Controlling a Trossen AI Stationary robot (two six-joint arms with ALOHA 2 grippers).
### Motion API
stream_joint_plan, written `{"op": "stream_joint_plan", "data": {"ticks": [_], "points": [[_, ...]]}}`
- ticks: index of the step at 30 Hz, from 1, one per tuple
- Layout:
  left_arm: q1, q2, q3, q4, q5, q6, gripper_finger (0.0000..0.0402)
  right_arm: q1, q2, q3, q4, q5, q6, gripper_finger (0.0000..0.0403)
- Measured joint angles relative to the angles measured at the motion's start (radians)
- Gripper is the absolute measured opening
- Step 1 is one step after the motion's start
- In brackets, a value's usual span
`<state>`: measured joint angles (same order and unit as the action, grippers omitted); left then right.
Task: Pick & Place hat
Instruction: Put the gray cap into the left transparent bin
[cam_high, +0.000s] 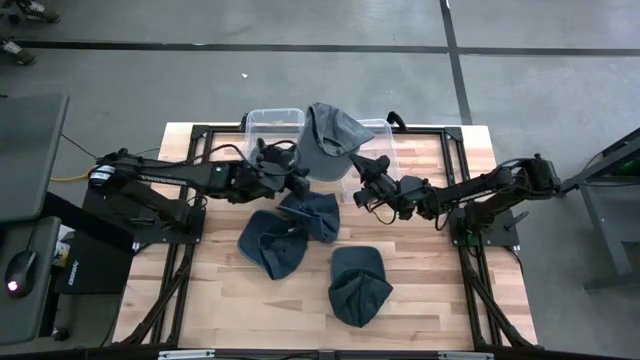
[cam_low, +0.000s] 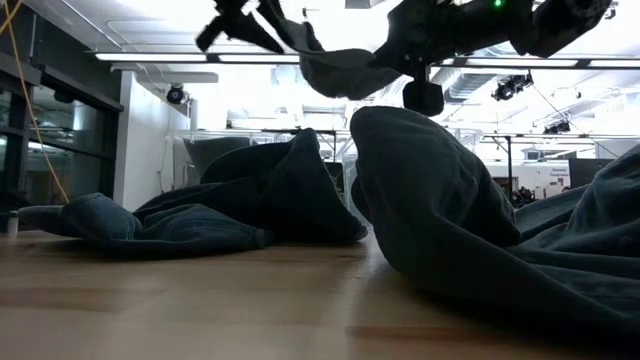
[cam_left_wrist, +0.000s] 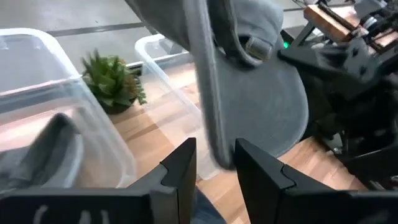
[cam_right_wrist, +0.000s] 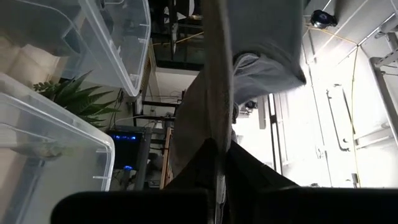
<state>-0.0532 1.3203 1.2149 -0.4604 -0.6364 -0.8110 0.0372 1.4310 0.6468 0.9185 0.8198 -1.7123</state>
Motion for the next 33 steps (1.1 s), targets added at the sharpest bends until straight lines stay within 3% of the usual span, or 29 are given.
{"op": "stream_joint_plan", "data": {"ticks": [6,14,21,24,33], "points": [[-0.013,-0.067,0.002,-0.117,0.041,0.093,0.0104,0.0,0.0,0.0,-0.008,-0.004,0.004,0.0005],[-0.132,-0.075,0.001,-0.145,0.014,0.461,0.0104,0.0,0.0,0.0,-0.032,-0.034,0.013,0.0005],[-0.285,-0.046,0.0,-0.143,-0.251,0.779,0.0103,0.0,0.0,0.02,-0.139,-0.057,0.098,0.0005],[-0.337,-0.04,0.002,-0.133,-0.346,0.87,0.0103,0.0,0.0,0.073,-0.313,-0.096,0.203,0.0005],[-0.394,0.03,0.002,-0.131,-0.493,1.107,0.0104,0.001,0.0,0.304,-0.777,-0.15,0.443,0.0005]]}}
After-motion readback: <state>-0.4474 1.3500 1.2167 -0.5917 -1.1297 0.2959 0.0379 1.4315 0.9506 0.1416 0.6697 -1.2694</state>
